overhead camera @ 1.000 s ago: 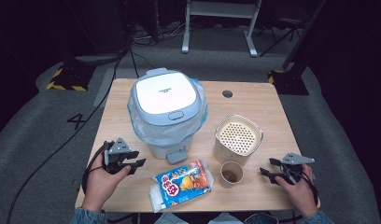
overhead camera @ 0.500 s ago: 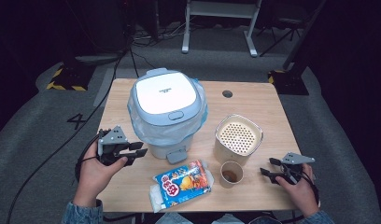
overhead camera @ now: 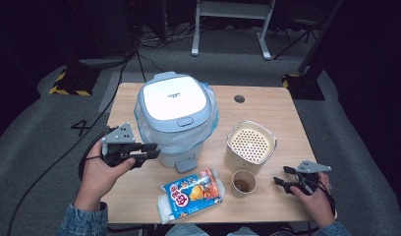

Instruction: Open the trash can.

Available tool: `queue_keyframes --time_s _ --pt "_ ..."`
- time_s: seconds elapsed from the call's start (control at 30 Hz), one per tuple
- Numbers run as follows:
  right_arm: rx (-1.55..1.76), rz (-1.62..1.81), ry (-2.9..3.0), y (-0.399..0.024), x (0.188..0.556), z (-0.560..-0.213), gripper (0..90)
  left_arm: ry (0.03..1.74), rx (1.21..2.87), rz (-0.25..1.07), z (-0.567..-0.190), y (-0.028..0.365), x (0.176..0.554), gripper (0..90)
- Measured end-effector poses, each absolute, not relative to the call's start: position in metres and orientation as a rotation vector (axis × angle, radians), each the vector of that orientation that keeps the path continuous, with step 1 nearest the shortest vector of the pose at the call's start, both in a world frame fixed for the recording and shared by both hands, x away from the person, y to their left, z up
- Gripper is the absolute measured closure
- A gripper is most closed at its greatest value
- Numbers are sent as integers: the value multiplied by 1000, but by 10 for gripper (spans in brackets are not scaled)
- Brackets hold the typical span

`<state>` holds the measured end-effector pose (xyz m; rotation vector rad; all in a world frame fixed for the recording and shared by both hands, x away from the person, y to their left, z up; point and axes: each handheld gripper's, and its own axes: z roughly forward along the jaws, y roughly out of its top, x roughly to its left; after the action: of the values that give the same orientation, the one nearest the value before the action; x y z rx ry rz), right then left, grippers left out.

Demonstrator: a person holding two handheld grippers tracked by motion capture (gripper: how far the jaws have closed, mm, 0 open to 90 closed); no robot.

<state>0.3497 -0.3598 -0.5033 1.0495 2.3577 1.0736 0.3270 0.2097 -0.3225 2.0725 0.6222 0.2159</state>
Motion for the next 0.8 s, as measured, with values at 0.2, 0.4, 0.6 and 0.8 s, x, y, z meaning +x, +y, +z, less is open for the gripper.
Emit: queue_keyframes --time_s 0.2,0.4,0.6,0.8 --pt "1054 1071 2354 -360 349 -503 348 561 2059 226 -300 202 331 785" --pt "1055 1070 2352 -360 349 -503 348 521 2049 231 -286 189 339 801" --pt "1055 1070 2352 -360 349 -503 348 502 2022 248 -277 180 348 818" --pt "1055 1070 2352 -360 349 -503 348 505 1969 250 -273 170 363 858"
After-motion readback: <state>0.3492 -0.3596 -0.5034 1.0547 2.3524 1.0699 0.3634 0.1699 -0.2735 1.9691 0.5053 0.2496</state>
